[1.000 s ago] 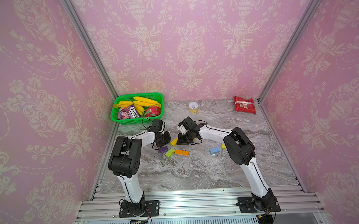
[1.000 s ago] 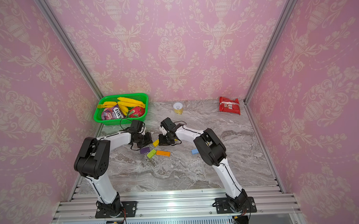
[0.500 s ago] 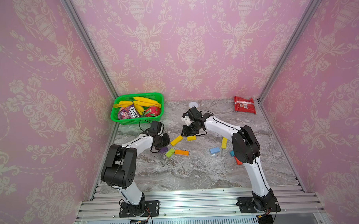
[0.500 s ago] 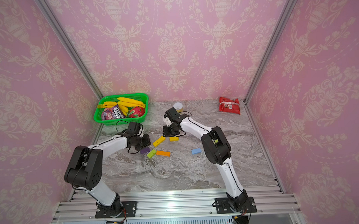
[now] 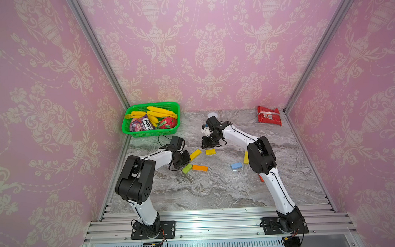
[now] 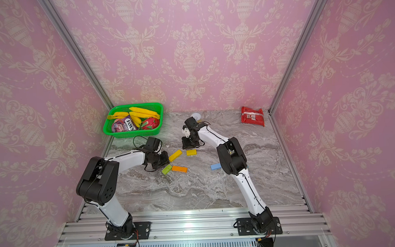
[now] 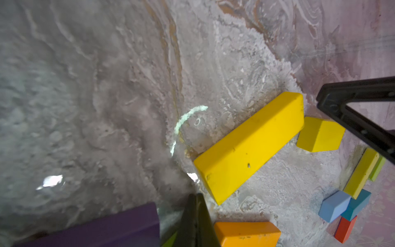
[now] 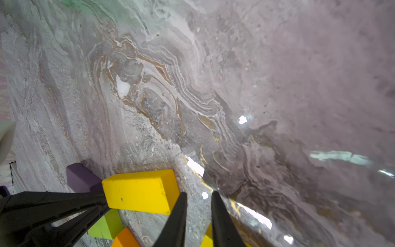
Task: Assemble the letter p with building blocks
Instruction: Adjust the building block at the center of the board.
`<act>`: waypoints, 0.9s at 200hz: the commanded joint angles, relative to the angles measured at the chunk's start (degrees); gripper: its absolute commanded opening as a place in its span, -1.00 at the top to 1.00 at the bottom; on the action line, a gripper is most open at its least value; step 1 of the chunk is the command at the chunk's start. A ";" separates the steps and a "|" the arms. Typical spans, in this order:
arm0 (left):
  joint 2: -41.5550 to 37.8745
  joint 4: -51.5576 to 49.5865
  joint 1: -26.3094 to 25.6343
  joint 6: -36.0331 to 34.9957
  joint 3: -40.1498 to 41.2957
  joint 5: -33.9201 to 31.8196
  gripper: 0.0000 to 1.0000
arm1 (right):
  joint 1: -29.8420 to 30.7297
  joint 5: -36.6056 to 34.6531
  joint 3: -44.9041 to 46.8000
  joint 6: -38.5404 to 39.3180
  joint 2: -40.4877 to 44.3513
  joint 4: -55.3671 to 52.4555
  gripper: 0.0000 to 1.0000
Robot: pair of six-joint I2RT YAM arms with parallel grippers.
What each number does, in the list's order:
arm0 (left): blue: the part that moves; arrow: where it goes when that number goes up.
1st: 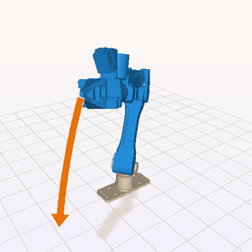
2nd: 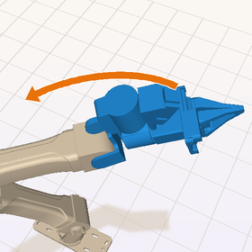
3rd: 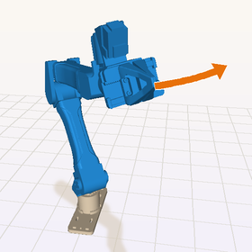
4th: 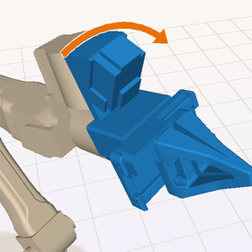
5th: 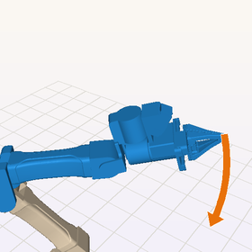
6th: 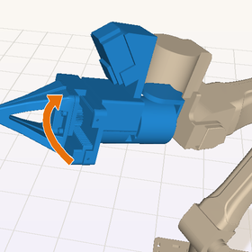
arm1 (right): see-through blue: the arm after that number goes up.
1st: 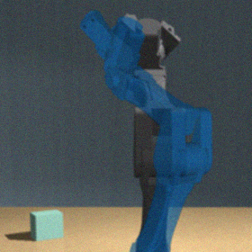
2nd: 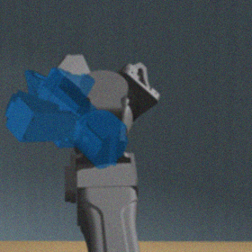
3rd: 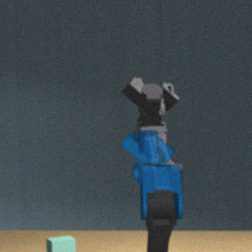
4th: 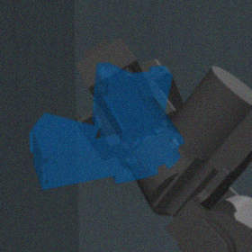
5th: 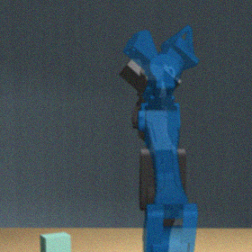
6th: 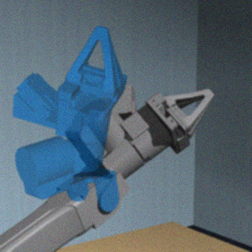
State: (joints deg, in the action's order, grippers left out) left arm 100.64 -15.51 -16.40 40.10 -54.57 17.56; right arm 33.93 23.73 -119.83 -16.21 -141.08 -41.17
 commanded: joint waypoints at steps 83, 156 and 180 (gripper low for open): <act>9.08 -0.69 -0.13 -0.30 -7.61 -3.26 1.00 | 2.75 2.75 5.23 -3.05 1.23 2.78 0.54; 10.10 0.62 5.02 -1.90 -7.26 -1.22 1.00 | 5.21 3.85 5.42 -10.17 1.09 5.79 0.54; 10.67 -0.26 6.55 -3.34 -7.70 -0.22 1.00 | 6.28 3.72 3.94 -10.42 0.41 4.93 0.54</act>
State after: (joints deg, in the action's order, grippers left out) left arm 108.01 -14.83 -10.50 39.44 -63.44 15.99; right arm 36.36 23.24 -115.63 -24.58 -139.63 -35.11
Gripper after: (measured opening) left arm 0.047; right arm 0.230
